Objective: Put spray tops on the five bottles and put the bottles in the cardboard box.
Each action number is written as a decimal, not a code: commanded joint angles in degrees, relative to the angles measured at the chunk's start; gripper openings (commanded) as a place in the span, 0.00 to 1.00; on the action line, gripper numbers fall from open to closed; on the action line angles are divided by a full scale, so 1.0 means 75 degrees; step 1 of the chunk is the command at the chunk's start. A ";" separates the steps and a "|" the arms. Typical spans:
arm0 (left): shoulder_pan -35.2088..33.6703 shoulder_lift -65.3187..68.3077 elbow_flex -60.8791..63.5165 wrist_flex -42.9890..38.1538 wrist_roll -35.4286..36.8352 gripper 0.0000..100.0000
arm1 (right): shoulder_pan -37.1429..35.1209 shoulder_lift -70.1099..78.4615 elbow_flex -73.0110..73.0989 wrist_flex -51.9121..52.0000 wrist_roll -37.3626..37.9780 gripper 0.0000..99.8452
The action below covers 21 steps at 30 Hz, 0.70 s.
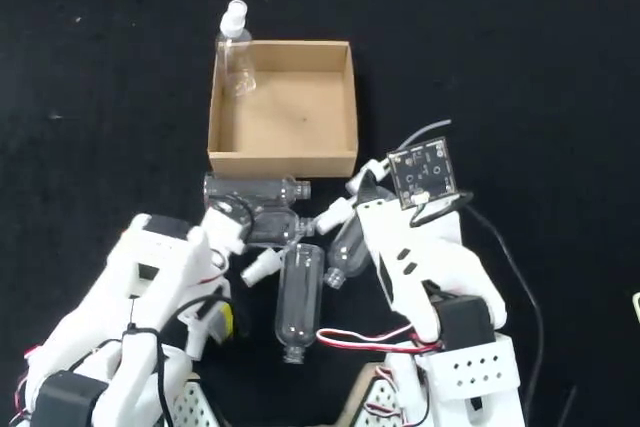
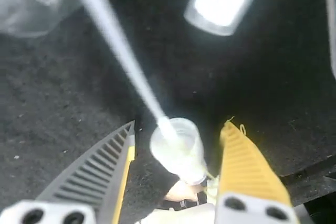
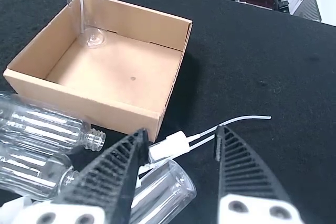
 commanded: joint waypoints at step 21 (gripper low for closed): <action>0.1014 -0.0117 -0.4331 0.2731 -0.0152 0.09 | 0.0246 -0.0123 -0.1330 0.1090 0.0023 0.20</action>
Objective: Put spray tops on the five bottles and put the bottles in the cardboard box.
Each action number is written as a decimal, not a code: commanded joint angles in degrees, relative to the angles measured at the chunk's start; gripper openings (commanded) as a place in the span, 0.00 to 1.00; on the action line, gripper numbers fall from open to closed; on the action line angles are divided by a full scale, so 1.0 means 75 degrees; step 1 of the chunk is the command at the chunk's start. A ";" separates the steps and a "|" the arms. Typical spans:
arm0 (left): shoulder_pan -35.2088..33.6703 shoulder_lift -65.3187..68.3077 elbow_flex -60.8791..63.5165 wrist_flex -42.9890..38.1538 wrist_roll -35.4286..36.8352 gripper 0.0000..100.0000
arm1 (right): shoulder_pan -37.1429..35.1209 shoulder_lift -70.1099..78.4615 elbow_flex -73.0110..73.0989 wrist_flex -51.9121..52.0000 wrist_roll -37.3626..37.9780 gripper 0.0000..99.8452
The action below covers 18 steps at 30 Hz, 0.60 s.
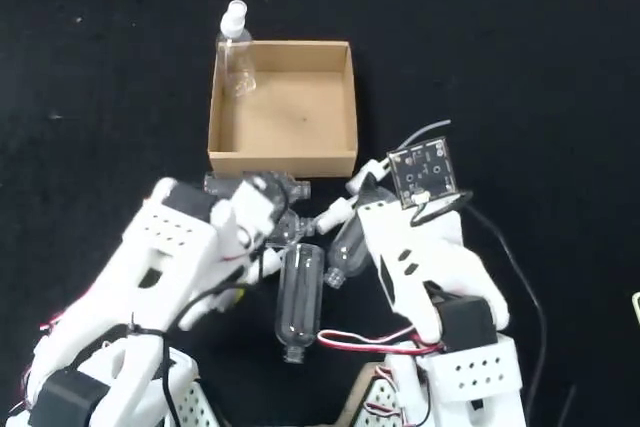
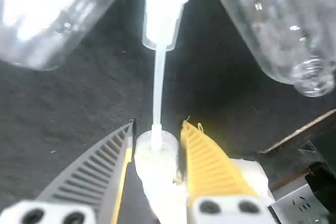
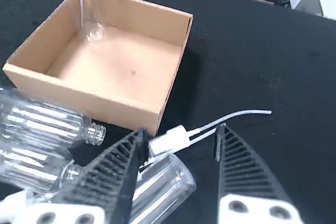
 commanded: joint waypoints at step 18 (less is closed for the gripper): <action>0.2268 0.0785 -0.2655 -0.1078 0.0574 0.09 | 0.6517 -0.0041 -0.2081 0.0692 0.0774 0.20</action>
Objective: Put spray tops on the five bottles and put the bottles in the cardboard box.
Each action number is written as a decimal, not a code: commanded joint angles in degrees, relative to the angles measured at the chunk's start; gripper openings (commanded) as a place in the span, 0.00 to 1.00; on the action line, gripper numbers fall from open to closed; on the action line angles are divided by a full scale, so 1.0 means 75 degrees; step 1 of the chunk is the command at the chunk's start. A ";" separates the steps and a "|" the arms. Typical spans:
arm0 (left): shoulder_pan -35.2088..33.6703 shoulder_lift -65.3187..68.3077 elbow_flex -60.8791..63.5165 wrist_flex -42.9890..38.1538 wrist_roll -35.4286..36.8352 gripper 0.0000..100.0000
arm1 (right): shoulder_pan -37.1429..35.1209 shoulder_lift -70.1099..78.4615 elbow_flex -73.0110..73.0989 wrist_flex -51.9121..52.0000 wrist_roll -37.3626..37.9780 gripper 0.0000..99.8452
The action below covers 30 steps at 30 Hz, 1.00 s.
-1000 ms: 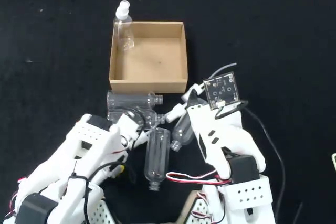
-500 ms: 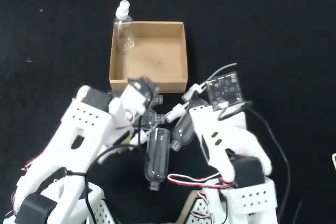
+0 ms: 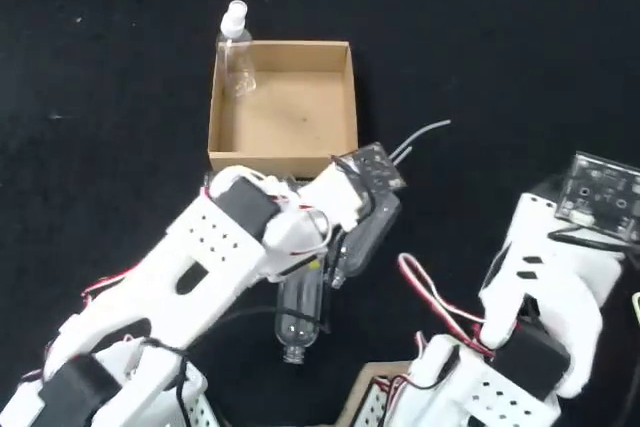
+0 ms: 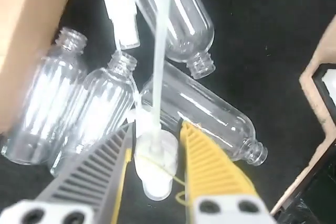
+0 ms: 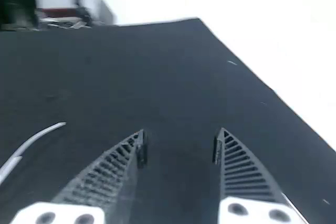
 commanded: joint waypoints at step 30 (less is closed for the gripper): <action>-0.6746 0.1043 0.2327 -0.1360 -0.6658 0.18 | -0.5158 0.0088 0.1471 0.0047 0.0410 0.20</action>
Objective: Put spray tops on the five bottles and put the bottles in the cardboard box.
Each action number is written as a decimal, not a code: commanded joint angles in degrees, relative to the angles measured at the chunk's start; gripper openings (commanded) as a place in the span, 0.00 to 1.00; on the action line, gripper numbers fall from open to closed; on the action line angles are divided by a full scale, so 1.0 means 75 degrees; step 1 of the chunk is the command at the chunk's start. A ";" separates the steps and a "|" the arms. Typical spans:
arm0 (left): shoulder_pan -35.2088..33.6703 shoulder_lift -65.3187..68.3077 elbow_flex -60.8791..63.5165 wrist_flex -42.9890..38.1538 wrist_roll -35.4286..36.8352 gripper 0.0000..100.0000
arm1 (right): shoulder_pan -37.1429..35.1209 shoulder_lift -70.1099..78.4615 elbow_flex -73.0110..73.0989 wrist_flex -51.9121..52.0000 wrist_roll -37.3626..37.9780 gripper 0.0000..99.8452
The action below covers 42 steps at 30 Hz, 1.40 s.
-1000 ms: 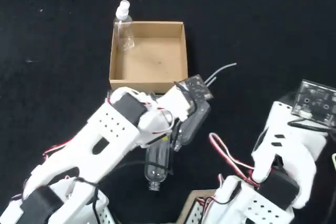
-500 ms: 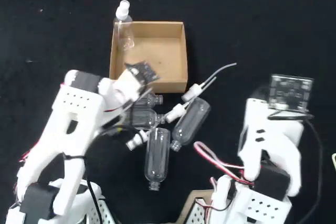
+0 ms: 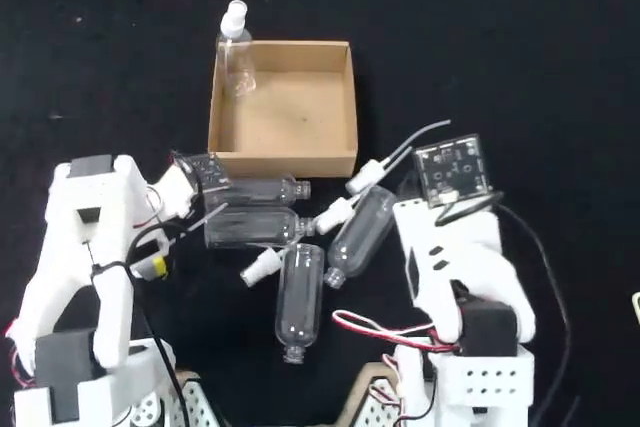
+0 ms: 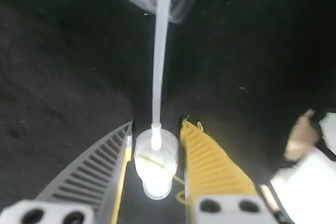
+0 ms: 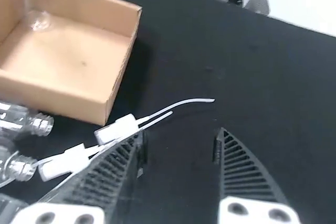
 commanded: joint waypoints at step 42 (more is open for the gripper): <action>-0.3182 -0.0070 0.0111 -0.1852 0.7607 0.28 | -0.1043 0.6464 -0.3558 0.3528 0.9366 0.39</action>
